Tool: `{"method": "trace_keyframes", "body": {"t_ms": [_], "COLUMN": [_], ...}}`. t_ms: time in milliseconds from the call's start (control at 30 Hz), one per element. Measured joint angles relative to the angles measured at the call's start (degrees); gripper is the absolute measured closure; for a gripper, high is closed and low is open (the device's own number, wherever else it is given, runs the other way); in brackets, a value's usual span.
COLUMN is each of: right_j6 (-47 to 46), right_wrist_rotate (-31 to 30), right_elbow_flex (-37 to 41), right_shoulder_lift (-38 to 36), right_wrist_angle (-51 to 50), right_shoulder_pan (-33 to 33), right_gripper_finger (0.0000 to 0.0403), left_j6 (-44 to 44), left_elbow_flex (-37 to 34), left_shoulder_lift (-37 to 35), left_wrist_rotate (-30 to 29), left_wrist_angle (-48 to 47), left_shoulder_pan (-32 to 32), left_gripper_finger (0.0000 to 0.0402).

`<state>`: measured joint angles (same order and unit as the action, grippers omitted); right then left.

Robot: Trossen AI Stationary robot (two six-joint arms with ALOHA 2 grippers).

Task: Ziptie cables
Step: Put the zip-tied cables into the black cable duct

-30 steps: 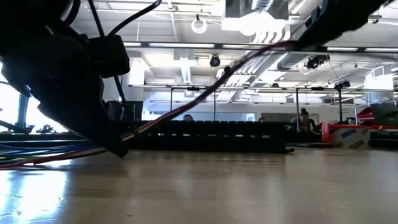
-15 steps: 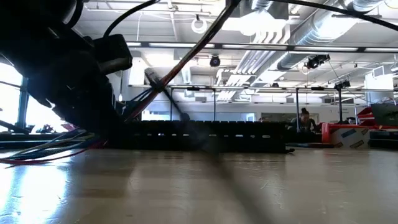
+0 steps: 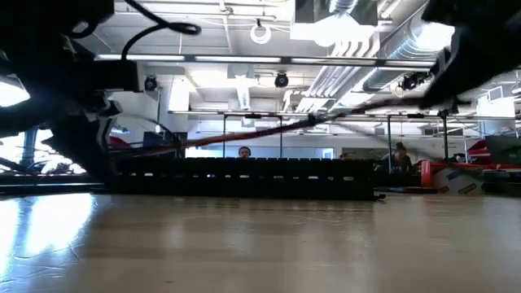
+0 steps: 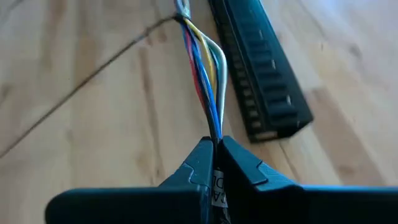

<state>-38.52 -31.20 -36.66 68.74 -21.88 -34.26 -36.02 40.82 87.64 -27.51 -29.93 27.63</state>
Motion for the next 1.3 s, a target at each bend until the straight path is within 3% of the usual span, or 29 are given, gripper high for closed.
{"method": "trace_keyframes", "body": {"t_ms": [400, 633, 1000, 1167, 1300], "right_j6": [-3.6, -1.7, -0.6, -1.1, -1.1], "right_wrist_rotate": [3.0, 3.6, -2.9, -2.9, -2.9], "right_elbow_flex": [11.7, 11.8, 11.7, 11.7, 11.7], "right_shoulder_lift": [5.5, 11.5, 13.3, 13.2, 13.3], "right_wrist_angle": [13.6, 17.0, 18.8, 18.8, 18.7], "right_shoulder_pan": [6.9, 10.3, 11.8, 12.7, 13.5], "right_gripper_finger": [0.0401, 0.0401, 0.0398, 0.0397, 0.0396], "left_j6": [11.3, 11.6, 9.3, 10.5, 12.7], "left_elbow_flex": [-0.1, -1.9, -2.5, -2.6, -5.0], "left_shoulder_lift": [1.3, 1.2, 1.2, 1.2, 1.2], "left_wrist_rotate": [-0.5, -4.5, -17.3, -19.1, -18.7], "left_wrist_angle": [-6.7, -8.9, -10.2, -9.4, -3.2], "left_shoulder_pan": [-9.1, -12.8, -16.7, -20.1, -23.1], "left_gripper_finger": [0.0402, 0.0401, 0.0401, 0.0401, 0.0401]}}
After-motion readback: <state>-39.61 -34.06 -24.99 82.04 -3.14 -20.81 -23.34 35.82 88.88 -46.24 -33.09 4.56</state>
